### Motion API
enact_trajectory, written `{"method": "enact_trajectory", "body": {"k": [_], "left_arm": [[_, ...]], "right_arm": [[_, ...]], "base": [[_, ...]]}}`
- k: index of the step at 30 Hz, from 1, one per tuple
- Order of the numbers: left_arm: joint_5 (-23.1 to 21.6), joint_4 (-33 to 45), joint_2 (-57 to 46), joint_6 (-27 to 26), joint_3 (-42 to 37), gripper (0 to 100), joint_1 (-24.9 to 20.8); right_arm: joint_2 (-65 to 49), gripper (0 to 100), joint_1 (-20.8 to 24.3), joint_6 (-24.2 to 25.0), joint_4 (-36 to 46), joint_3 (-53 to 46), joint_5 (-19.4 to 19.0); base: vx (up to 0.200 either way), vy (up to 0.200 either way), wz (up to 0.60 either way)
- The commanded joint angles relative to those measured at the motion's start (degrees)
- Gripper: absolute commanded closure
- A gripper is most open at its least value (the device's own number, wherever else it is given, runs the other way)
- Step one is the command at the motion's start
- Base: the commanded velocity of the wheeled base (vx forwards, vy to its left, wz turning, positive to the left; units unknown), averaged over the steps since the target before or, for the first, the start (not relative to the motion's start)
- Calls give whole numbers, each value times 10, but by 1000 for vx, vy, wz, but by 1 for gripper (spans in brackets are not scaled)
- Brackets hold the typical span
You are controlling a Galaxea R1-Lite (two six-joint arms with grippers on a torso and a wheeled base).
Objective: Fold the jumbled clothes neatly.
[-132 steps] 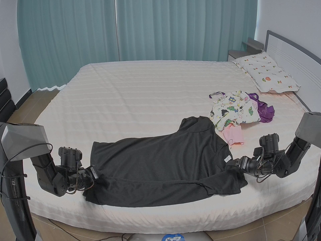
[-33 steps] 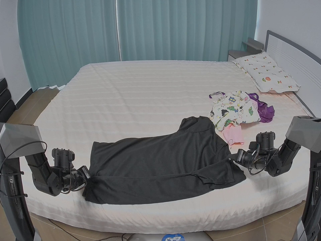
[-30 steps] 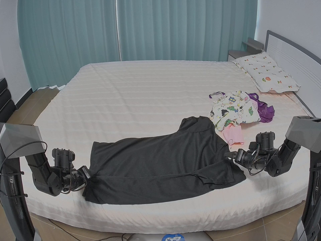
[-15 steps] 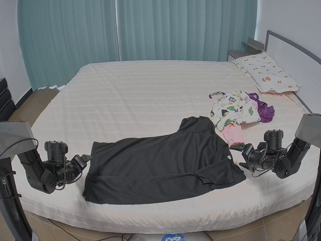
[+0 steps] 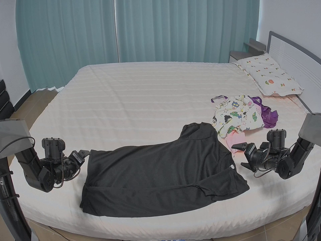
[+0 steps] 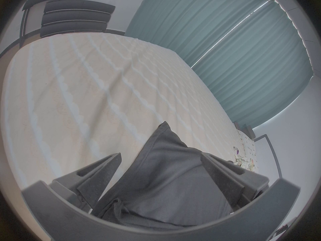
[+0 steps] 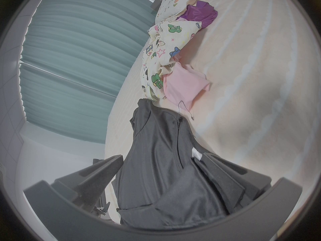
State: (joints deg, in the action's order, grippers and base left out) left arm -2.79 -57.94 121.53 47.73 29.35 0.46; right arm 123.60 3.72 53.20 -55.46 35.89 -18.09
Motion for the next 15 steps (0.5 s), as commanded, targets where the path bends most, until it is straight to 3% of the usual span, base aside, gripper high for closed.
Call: {"method": "enact_trajectory", "body": {"k": [1,11,15], "left_arm": [[0,0,0,0,-1,0,-2],[6,0,17,-2,26,0,-4],[15,7,46,-20,80,0,-6]], "right_arm": [[0,0,1,0,0,0,0],[1,0,9,-4,1,0,4],[1,0,9,-4,1,-2,4]], "base": [[0,0,0],[0,0,0],[0,0,0]]}}
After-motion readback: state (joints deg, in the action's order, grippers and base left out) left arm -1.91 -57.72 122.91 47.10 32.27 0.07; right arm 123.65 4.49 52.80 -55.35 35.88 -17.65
